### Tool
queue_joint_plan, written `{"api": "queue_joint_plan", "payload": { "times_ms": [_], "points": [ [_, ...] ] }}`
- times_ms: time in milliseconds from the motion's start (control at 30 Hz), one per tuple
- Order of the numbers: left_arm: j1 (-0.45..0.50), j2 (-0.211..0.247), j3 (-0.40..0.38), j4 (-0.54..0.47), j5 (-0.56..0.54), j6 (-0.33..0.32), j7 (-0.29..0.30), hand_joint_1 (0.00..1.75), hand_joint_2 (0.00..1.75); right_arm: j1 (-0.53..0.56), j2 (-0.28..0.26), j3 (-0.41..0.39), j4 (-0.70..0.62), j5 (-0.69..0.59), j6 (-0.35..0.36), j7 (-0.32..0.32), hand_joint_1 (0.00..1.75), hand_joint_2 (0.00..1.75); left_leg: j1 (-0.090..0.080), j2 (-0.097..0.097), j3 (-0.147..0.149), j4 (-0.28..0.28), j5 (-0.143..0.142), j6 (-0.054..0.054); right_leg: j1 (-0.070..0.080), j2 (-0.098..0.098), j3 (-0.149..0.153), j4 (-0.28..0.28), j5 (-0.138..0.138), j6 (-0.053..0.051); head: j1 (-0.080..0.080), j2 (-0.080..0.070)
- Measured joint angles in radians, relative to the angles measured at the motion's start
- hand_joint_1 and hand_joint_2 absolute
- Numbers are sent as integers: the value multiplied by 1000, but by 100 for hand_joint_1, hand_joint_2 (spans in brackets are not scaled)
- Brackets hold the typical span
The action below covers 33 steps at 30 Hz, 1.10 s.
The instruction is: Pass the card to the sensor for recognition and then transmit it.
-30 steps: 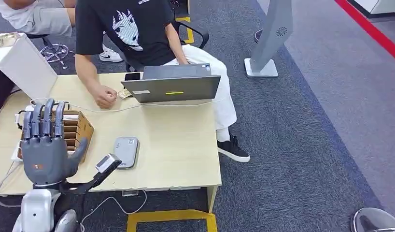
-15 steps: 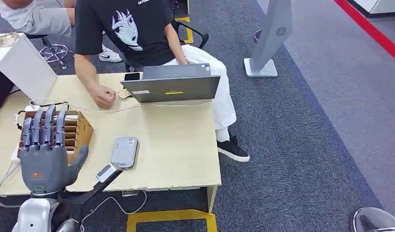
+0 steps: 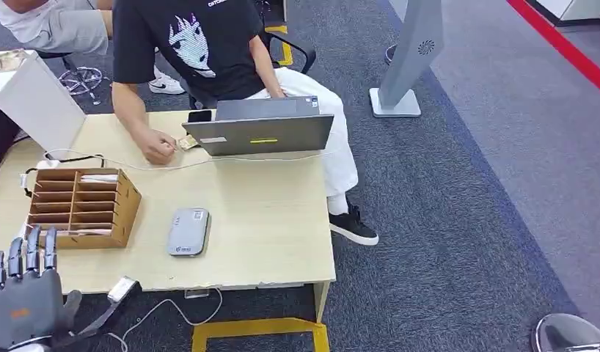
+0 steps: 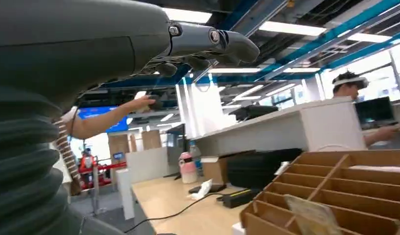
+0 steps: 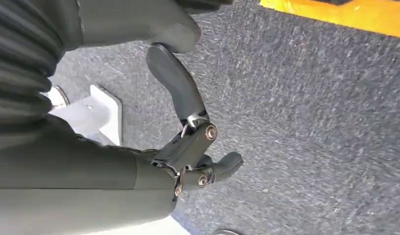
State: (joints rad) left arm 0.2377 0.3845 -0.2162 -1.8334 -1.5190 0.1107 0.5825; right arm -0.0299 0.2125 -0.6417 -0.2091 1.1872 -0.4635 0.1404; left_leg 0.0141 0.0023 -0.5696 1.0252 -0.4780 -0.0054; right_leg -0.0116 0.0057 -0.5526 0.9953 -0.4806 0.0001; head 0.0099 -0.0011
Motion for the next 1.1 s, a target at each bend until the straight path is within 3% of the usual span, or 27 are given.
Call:
{"api": "queue_joint_plan", "payload": {
  "times_ms": [100,167,367,500,600,700,833,1100],
  "points": [
    [28,-31,71,0,3,20,-21,0,175,2,1,-8,-1,4,0,0,0,175,0,0,0,0,0,0,0,0,0,0,0,0,0,0],
    [36,-68,122,3,8,69,-56,0,175,2,1,-10,-1,10,1,-3,0,175,0,0,0,0,0,0,0,0,0,0,0,0,0,0],
    [33,-201,312,84,42,226,-248,0,175,2,1,-11,-1,42,3,-7,0,175,0,0,0,0,0,0,0,0,0,0,0,0,0,0],
    [5,-262,376,150,64,327,-333,0,175,2,1,-12,-1,61,6,-11,0,175,0,-2,0,0,0,0,0,-2,1,0,0,0,0,0],
    [-43,-284,394,231,109,443,-404,0,175,0,1,-12,-1,81,10,-19,0,175,0,-2,0,0,0,0,0,-2,1,0,0,0,-1,0],
    [-104,-296,396,320,147,514,-460,0,175,-6,1,-11,-1,95,14,-24,0,175,0,-2,1,0,1,0,0,-2,1,0,1,0,0,0],
    [-206,-304,394,458,167,539,-487,0,175,-11,1,-8,-1,109,17,-27,0,175,0,-2,1,0,2,0,0,-3,1,0,2,0,0,0],
    [-402,-309,357,741,137,553,-487,0,175,-19,0,-2,-1,127,24,-35,0,175,0,-1,1,1,2,0,0,-1,1,0,3,0,-1,0]
  ]
}}
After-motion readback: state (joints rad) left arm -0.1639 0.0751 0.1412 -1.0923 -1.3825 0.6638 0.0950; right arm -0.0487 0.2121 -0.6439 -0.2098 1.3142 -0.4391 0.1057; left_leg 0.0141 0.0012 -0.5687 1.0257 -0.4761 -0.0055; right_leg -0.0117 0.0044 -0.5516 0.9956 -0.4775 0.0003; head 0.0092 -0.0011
